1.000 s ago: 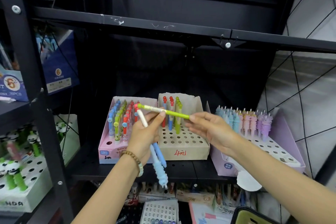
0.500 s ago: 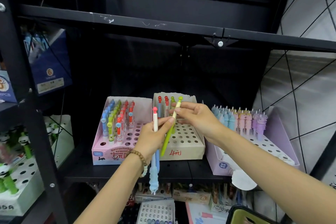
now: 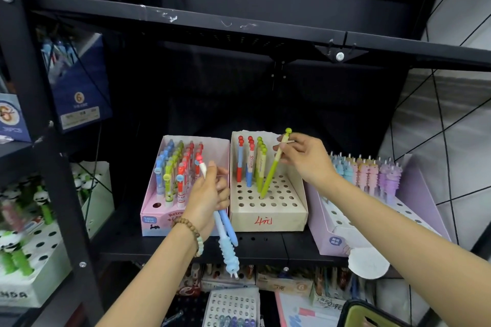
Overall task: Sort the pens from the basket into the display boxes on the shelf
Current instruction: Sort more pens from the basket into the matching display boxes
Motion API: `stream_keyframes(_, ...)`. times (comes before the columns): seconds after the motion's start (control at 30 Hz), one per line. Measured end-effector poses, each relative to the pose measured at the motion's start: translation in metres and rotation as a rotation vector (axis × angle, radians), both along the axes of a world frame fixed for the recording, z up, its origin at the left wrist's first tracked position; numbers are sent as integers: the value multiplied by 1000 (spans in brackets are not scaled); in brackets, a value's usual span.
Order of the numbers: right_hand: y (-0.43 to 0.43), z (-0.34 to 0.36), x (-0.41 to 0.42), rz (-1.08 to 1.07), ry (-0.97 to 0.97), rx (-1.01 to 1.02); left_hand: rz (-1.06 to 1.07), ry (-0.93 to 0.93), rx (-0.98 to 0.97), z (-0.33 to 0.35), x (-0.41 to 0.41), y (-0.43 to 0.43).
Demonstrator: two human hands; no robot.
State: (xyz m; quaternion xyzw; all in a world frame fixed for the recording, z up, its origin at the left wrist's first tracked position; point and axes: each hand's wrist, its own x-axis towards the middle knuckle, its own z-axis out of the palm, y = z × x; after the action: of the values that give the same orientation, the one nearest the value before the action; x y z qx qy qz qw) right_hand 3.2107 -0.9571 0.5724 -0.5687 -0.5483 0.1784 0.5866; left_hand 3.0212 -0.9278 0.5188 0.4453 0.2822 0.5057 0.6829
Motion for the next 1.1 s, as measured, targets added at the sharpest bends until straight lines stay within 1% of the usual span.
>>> stream_keyframes(0.1,5,2,-2,-20,-105,-15,-6,-51,-31,-1,1,2)
stream_keyframes(0.2,10,-6,-2,-26,-195,-145,-15,-122,-74,-1,2,5)
stream_keyframes(0.27,11,-13,-2,-78,-254,-150,-12,-147,-94,-1,2,6)
stream_keyframes(0.33,10,-20,-1,-112,-246,-142,-9,-160,-99,-1,3,6)
stream_keyframes(0.4,6,-35,-3,-82,-219,-222,-10,-165,-100,-1,4,5)
stream_keyframes(0.47,-1,-54,-6,-75,-253,-287,-17,-162,-95,-1,7,2)
stream_keyframes(0.57,-4,-60,-10,-87,-213,-246,-25,-158,-82,1,7,1)
stream_keyframes(0.67,0,-45,-12,-22,-149,-246,-10,-155,-84,2,3,1)
stream_keyframes(0.73,3,-37,-16,6,-169,-207,2,-160,-83,3,1,1)
stream_keyframes(0.87,9,-33,-23,-73,-216,-69,17,-153,-100,4,0,-1)
stream_keyframes(0.93,11,-34,-22,-99,-215,-61,22,-161,-106,3,-1,-1)
stream_keyframes(1.03,8,-33,-22,-84,-211,-78,25,-188,-109,4,-1,0)
stream_keyframes(1.1,1,-31,-23,-165,-247,-66,35,-221,-114,5,1,0)
